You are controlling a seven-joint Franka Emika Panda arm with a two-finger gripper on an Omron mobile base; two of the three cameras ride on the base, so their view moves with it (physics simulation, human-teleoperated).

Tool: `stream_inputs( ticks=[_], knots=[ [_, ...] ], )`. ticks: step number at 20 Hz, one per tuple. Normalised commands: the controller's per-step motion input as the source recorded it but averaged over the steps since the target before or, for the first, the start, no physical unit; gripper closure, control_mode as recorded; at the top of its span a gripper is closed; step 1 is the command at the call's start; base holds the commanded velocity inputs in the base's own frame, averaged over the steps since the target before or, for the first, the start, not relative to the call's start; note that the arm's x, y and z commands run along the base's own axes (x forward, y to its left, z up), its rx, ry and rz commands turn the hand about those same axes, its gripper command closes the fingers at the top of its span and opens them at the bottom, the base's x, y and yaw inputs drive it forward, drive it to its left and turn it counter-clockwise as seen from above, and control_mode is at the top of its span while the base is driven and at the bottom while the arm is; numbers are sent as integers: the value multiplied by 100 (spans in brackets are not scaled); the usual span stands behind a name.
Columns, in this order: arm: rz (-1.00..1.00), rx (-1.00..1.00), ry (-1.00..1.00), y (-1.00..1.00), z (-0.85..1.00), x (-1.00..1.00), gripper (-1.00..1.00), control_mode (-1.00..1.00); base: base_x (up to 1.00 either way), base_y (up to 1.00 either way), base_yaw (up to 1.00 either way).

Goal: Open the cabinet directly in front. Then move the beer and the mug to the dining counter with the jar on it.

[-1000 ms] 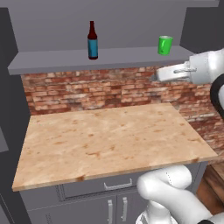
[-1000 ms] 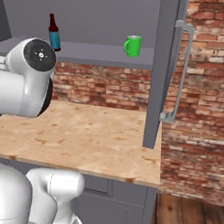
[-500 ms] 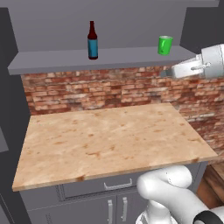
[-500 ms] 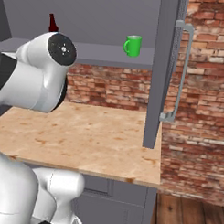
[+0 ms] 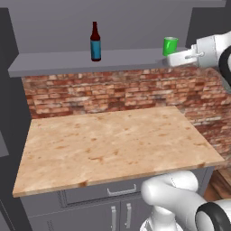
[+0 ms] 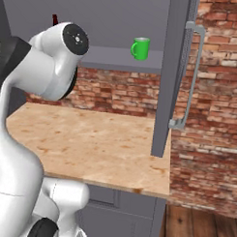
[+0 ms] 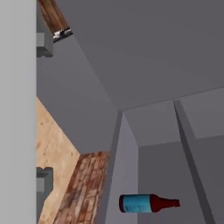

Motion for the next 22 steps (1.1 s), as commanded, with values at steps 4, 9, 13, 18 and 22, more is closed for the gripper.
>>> stream_inputs(
  ticks=[4, 9, 13, 18, 22],
  knots=[
    [0, -1, 0, 9, 7, 72, -100, -100, 0, 0, 0],
    [0, 0, 0, 23, 14, 62, -100, -100, 0, 0, 0],
    [0, -2, -3, 33, 7, 34, -100, -100, 0, 0, 0],
    [0, -3, -2, 29, 1, 46, -100, -100, 0, 0, 0],
    [0, -3, -2, 11, 0, 37, -100, -100, 0, 0, 0]
  ],
)
